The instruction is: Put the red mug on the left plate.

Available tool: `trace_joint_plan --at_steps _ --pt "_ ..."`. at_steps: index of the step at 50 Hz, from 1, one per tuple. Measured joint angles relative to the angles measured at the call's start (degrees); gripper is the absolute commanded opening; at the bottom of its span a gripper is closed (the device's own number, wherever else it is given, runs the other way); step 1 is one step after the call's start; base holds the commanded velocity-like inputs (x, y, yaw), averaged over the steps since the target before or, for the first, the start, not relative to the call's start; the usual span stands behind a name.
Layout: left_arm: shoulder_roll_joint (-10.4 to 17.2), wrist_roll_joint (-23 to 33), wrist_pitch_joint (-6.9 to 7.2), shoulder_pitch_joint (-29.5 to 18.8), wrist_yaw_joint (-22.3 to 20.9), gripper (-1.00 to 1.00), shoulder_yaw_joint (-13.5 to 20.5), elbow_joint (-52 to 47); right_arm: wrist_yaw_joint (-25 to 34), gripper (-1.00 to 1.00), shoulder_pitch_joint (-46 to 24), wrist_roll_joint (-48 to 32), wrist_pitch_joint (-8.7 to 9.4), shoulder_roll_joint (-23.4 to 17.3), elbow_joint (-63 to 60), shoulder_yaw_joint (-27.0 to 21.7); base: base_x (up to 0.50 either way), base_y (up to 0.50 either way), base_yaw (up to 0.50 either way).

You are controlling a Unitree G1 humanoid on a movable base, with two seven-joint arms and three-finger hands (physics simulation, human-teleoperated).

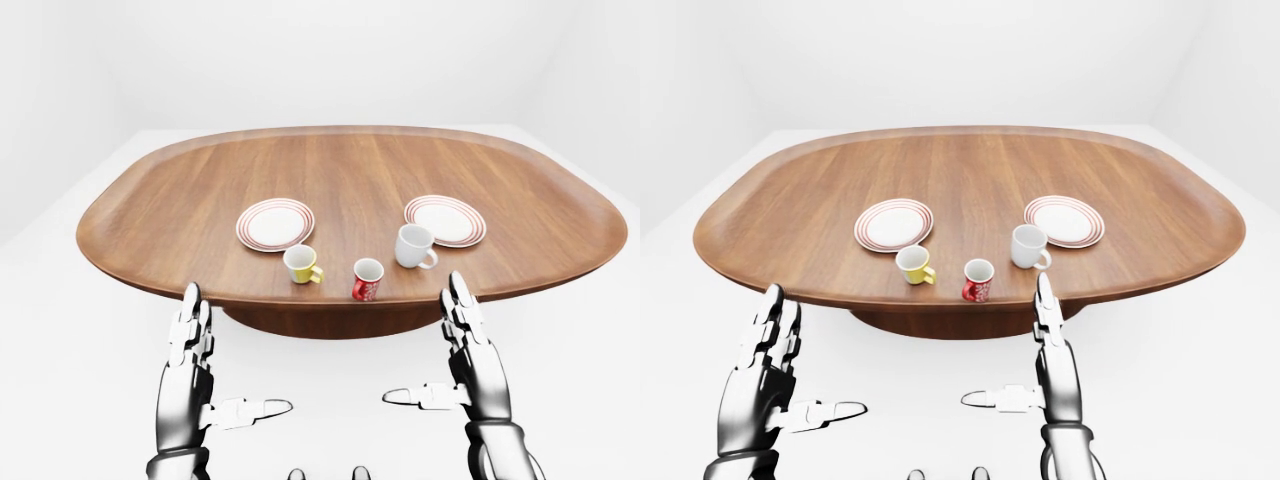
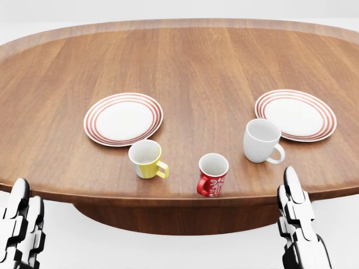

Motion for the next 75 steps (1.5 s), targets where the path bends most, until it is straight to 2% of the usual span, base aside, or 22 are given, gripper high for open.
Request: trace_joint_plan --at_steps 38,56,75 --pt "0.8 0.3 0.00 -0.1 0.6 1.00 -0.8 -0.1 0.3 1.00 -1.0 0.3 0.00 0.1 0.9 0.0 0.00 0.50 0.00" --pt "1.0 0.3 0.00 -0.2 0.8 1.00 -1.0 0.0 0.1 1.00 -0.6 -0.5 0.00 -0.2 1.0 0.5 0.00 0.01 0.00" --pt "1.2 0.6 0.00 -0.3 1.1 1.00 -1.5 0.0 2.8 1.00 -0.8 1.7 0.00 -0.7 0.5 0.7 0.50 -0.02 0.00"
